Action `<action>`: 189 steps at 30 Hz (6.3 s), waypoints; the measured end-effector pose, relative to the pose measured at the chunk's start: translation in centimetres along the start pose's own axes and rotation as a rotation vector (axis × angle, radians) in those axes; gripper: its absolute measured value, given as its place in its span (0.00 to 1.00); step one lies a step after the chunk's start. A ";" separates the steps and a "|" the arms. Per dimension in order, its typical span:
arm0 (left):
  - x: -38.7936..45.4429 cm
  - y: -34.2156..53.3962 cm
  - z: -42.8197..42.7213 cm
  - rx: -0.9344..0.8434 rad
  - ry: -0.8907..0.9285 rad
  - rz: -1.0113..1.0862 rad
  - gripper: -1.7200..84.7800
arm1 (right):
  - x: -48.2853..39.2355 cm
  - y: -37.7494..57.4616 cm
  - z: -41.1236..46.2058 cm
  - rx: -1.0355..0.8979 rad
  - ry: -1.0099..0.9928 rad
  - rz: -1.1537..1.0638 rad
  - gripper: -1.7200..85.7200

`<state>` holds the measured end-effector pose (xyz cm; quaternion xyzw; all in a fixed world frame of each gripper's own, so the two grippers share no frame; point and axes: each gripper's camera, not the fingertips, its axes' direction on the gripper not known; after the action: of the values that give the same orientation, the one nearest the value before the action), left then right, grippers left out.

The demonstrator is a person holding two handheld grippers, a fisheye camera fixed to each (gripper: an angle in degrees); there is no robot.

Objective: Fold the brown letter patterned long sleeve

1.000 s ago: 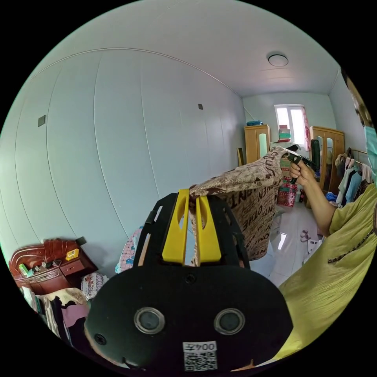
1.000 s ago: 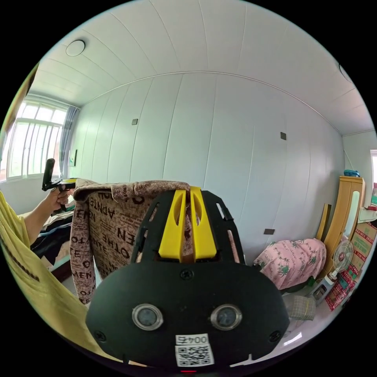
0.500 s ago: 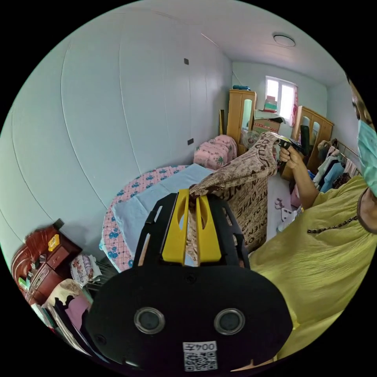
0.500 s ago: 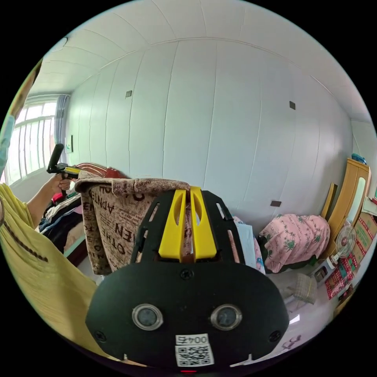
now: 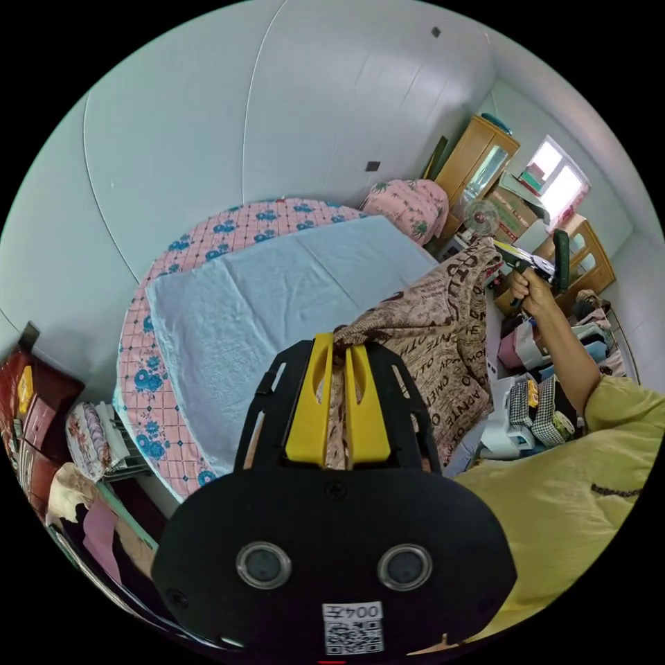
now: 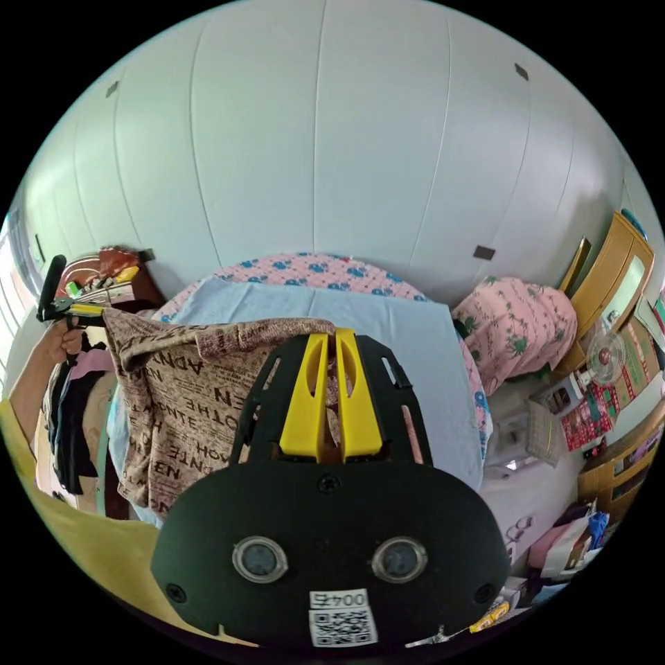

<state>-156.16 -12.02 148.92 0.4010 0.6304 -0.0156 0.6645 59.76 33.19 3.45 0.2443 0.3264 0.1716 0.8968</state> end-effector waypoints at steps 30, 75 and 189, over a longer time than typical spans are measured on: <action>-6.7 18.3 19.2 -0.104 0.044 -0.254 0.16 | 12.5 2.4 30.7 -0.256 0.056 0.078 0.09; 14.9 41.5 1.1 -0.353 -0.798 -0.187 0.05 | 15.9 31.0 36.4 -0.980 -0.054 -0.270 0.08; 24.3 12.0 19.4 -0.151 -0.186 -0.089 0.05 | 45.1 3.2 32.7 -0.252 -0.563 0.281 0.08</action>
<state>-128.85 -2.82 132.18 0.3184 0.5826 -0.0348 0.7470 114.00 46.23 4.42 0.2119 0.0054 0.2582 0.9426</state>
